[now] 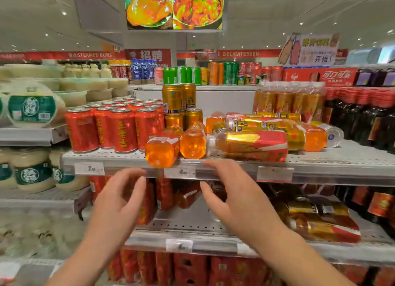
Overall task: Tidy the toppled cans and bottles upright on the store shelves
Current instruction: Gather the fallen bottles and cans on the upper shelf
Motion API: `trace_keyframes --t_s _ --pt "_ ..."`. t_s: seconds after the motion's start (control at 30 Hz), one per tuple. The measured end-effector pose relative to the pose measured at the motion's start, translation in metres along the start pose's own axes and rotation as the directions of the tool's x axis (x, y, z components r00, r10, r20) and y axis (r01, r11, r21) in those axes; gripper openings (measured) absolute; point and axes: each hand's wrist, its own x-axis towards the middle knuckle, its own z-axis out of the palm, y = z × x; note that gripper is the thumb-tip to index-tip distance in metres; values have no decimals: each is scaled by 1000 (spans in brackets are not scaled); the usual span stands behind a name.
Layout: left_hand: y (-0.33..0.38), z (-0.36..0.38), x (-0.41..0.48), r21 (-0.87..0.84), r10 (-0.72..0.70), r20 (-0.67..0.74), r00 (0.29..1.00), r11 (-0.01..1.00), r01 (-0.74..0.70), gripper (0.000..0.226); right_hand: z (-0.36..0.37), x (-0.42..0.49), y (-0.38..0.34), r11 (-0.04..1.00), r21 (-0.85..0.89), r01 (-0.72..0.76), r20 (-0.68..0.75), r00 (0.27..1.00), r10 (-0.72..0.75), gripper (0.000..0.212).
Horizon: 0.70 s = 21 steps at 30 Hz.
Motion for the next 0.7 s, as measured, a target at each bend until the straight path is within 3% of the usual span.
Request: trace_keyframes --t_s 0.1,0.17,0.3,0.47,0.7 --pt "17 6 43 159 198 -99 975 971 -181 36 6 51 0 967 -217 131 -55 988 -146 50" --pt "19 15 60 263 261 -7 965 932 -250 61 13 75 6 942 -309 133 -68 985 -161 55" --pt "13 31 68 394 226 143 964 880 -265 92 31 90 24 912 -394 115 -35 989 -140 66" --pt "11 41 72 553 235 99 967 795 -249 88 49 103 28 886 -450 113 10 993 -122 75" --pt "1 45 69 292 238 -45 970 932 -215 73 48 102 35 892 -429 145 -23 985 -172 70"
